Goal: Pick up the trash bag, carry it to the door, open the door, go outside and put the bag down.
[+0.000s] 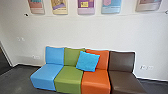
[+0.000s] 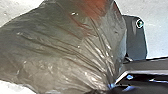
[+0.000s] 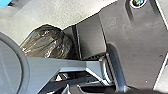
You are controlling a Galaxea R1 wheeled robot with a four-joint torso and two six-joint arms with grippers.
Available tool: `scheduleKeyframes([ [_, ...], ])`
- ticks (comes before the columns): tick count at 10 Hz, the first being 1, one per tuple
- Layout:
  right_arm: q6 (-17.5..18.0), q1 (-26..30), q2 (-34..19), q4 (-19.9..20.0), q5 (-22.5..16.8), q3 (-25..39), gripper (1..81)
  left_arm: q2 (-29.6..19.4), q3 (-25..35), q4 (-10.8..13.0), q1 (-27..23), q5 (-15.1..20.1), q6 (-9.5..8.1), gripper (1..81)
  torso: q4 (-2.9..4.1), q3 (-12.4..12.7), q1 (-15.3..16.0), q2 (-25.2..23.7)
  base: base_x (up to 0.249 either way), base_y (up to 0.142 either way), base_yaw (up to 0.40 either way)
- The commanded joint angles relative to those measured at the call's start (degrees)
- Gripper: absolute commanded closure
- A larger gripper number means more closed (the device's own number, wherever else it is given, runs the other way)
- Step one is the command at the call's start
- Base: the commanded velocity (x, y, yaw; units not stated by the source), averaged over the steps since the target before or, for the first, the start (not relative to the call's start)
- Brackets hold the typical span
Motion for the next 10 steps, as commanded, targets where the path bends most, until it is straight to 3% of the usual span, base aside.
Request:
scheduleKeyframes([
  [1, 0.1, 2.4, -1.1, -0.1, -3.1, -3.3, 1.0, -0.3, -1.1, -0.6, -3.0, 4.4, 0.29, 81.1, 0.0, -0.1, -3.4, 5.2, 0.0, 0.0, 0.0],
  [6, 0.5, 2.4, -0.6, -0.1, -3.1, -9.2, 1.0, 2.0, -4.9, -0.5, -3.0, 4.4, 0.29, 81.1, 0.0, 0.6, -10.2, 15.8, 0.0, 0.0, 0.0],
  [7, 0.5, 2.4, -0.4, 0.0, -3.1, -9.3, 1.0, 2.1, -4.9, -0.5, -3.0, 4.3, 0.29, 81.1, 0.0, 0.6, -7.9, 12.1, 0.0, 0.0, 0.0],
  [9, 0.5, 2.4, 1.3, -0.1, -3.1, -10.6, 1.0, 2.2, -5.2, -0.5, -3.0, 3.7, 0.29, 81.1, 0.0, 0.6, -9.6, 14.8, 0.0, 0.0, 0.0],
  [10, 0.5, 2.4, 2.3, -0.2, -3.1, -11.8, 1.0, 2.5, -5.5, -0.5, -3.0, 3.7, 0.29, 81.1, 0.0, 3.1, -10.0, 15.4, 0.0, 0.0, 0.0],
])
